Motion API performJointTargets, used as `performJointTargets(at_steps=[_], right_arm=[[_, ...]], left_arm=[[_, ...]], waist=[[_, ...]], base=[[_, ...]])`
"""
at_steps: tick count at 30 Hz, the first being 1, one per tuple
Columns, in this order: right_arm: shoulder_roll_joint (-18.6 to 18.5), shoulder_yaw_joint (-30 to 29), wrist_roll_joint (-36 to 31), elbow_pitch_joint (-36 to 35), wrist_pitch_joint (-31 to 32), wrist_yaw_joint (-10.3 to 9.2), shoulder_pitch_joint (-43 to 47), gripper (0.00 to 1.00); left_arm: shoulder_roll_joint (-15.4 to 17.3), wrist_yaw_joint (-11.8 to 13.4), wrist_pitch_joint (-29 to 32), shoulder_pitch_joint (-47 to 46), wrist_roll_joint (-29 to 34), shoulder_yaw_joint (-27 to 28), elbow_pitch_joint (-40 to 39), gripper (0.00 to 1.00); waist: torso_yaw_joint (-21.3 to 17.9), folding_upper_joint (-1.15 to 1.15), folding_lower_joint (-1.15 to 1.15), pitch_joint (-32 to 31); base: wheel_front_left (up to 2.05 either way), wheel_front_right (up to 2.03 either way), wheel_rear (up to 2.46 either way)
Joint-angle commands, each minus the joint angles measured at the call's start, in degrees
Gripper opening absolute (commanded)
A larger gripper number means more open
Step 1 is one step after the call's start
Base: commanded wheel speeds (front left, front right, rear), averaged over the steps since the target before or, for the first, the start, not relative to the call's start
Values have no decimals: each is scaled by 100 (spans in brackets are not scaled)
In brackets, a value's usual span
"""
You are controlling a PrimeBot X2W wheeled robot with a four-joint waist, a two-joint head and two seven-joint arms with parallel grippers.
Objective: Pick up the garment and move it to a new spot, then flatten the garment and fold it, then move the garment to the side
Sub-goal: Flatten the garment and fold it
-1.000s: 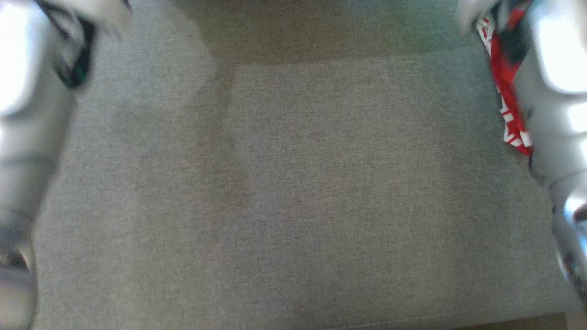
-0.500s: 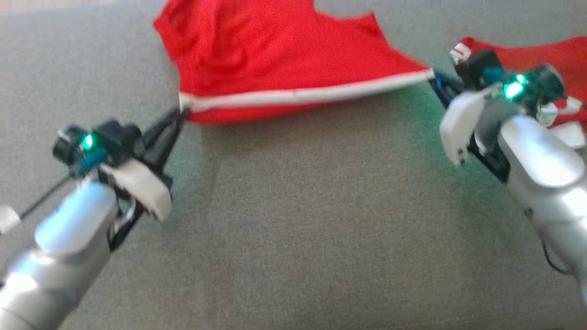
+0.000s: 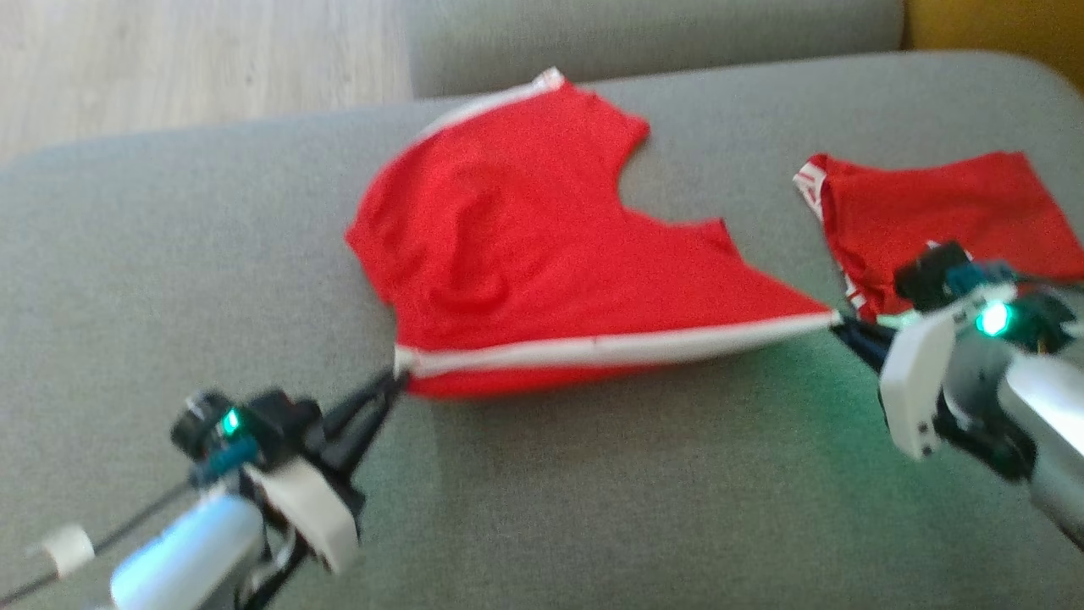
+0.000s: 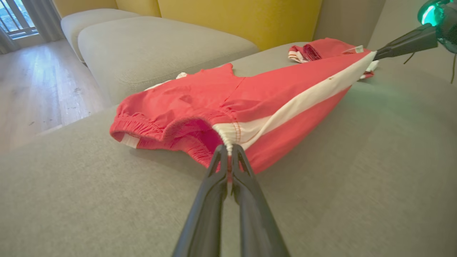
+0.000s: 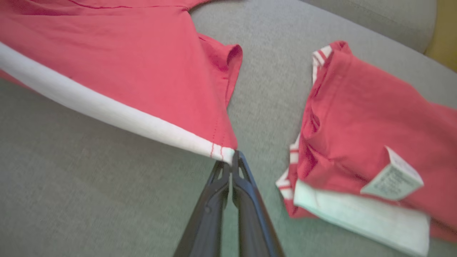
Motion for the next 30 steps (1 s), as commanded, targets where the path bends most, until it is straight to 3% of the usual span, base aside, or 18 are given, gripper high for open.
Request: performJointTargets(at_steps=[1,11,16,23,30], right_arm=[[-277,-48,100,-200,61,37,145,0],[-1160,-436,545,-1387,632,37,1339,0],[-1354,-866,450,-1703,685,37,1603,0],[-1169,-1693,-295,-2020,777,37,1194,0],[-741,-2141,-995,-2043,1126,37,230,0]], left_arm=[[278,81,9,-85,-49,185,-220,0],[703,636,538,837,-241,-85,-1924,0],[824,836,616,864,-236,-29,-2363,0],[826,1010,639,433,-248,296,-2537,0],[606,908,581,-217,-363,643,-2125,0]], waist=[[6,0,1,-225],[14,0,1,-542],[62,0,1,-500],[254,0,1,-137],[664,0,1,591]], base=[[0,0,0],[0,0,0],[0,0,0],[0,0,0],[0,0,0]])
